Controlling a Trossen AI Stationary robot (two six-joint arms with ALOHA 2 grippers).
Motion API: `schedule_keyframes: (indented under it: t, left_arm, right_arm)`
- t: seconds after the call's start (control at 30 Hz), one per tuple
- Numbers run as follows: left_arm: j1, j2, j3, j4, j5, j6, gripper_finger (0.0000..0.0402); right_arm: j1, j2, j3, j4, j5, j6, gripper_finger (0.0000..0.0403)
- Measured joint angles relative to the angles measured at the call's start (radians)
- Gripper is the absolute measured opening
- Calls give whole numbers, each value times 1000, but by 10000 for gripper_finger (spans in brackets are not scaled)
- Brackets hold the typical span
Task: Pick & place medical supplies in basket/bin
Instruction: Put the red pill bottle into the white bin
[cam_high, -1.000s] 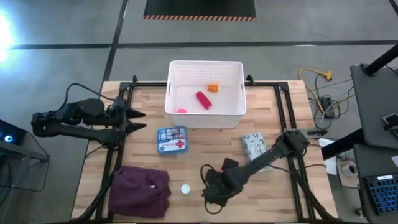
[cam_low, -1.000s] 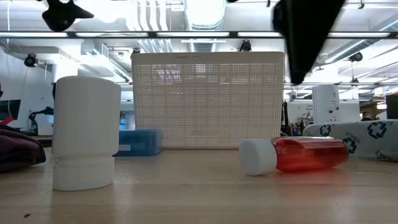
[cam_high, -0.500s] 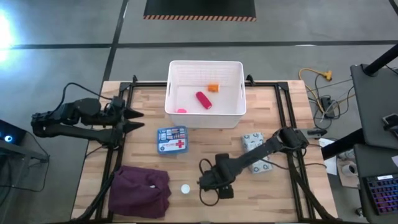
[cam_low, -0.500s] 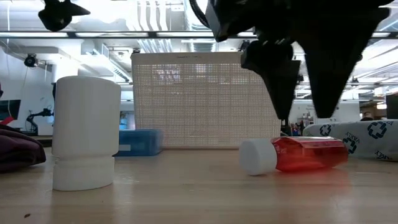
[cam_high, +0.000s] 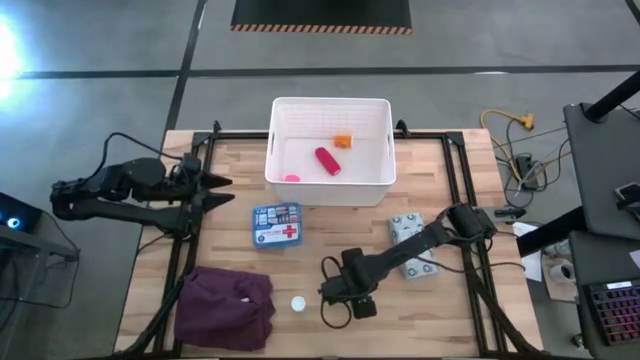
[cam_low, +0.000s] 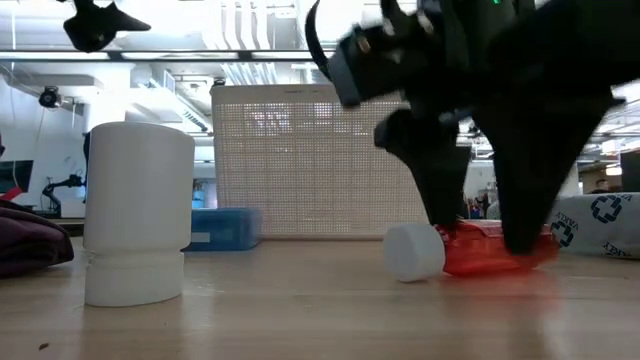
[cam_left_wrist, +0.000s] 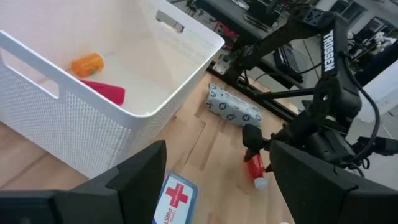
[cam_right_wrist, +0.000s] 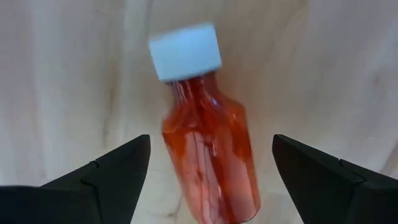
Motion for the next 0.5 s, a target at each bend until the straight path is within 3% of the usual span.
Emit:
schedule_keyframes:
  t: [0.27, 0.37, 0.5]
  left_arm:
    - [0, 53, 0, 3, -22, -26, 269]
    - [0, 72, 0, 3, -22, -28, 269]
    - [0, 84, 1, 15, -21, -30, 269]
  right_arm:
    - [0, -3, -73, 47, -38, 9, 321]
    - [1, -9, -77, 66, -27, 18, 287]
    - [-2, -13, -77, 100, -6, 25, 210]
